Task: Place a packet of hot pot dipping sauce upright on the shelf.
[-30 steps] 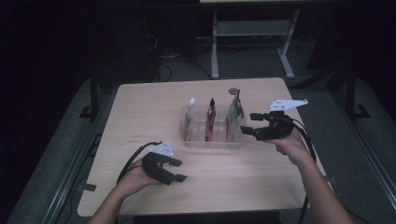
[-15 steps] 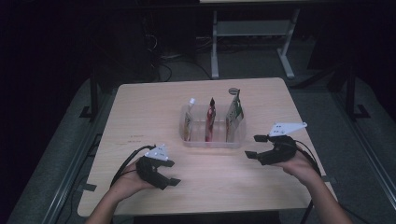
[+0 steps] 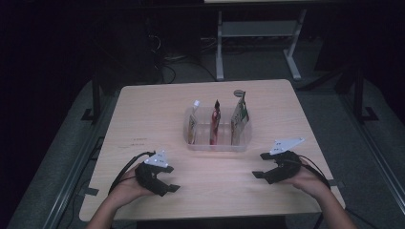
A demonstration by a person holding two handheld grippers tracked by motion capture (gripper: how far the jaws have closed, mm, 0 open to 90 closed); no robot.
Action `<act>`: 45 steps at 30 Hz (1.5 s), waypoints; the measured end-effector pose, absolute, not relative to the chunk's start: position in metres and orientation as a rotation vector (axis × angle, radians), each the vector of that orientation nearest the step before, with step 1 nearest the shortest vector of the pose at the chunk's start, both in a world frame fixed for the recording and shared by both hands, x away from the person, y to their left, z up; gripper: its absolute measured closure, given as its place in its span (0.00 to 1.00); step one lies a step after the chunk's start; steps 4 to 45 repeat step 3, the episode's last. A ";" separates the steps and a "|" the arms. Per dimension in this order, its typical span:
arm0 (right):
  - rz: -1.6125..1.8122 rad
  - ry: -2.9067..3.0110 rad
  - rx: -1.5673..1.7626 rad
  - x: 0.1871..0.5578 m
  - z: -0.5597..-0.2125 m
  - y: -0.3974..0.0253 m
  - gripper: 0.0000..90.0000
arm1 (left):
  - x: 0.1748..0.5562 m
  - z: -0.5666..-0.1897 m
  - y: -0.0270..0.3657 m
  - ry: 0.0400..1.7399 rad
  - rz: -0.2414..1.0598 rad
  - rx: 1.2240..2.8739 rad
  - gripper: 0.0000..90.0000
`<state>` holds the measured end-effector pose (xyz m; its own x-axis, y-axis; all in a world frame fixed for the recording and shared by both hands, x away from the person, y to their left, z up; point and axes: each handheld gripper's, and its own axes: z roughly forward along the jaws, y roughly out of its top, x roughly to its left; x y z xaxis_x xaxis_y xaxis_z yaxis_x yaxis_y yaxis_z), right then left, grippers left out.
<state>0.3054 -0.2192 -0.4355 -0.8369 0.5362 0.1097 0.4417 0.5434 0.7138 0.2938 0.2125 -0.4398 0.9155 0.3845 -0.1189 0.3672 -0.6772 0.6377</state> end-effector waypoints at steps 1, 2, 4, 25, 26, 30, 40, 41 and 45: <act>1.182 2.648 0.835 0.305 -0.435 -0.219 0.24 | 0.294 -0.440 0.213 0.532 0.033 2.379 0.28; 1.184 2.646 0.834 0.305 -0.435 -0.220 0.24 | 0.294 -0.440 0.213 0.532 0.034 2.380 0.28; 1.189 2.645 0.834 0.305 -0.435 -0.220 0.24 | 0.294 -0.440 0.213 0.533 0.034 2.380 0.28; 1.189 2.645 0.834 0.305 -0.435 -0.220 0.24 | 0.294 -0.440 0.213 0.533 0.034 2.380 0.28; 1.189 2.645 0.834 0.305 -0.435 -0.220 0.24 | 0.294 -0.440 0.213 0.533 0.034 2.380 0.28; 1.189 2.645 0.834 0.305 -0.435 -0.220 0.24 | 0.294 -0.440 0.213 0.533 0.034 2.380 0.28; 1.189 2.645 0.834 0.305 -0.435 -0.220 0.24 | 0.294 -0.440 0.213 0.533 0.034 2.380 0.28; 1.189 2.645 0.834 0.305 -0.435 -0.220 0.24 | 0.294 -0.440 0.213 0.533 0.034 2.380 0.28; 1.189 2.645 0.834 0.305 -0.435 -0.220 0.24 | 0.294 -0.440 0.213 0.533 0.034 2.380 0.28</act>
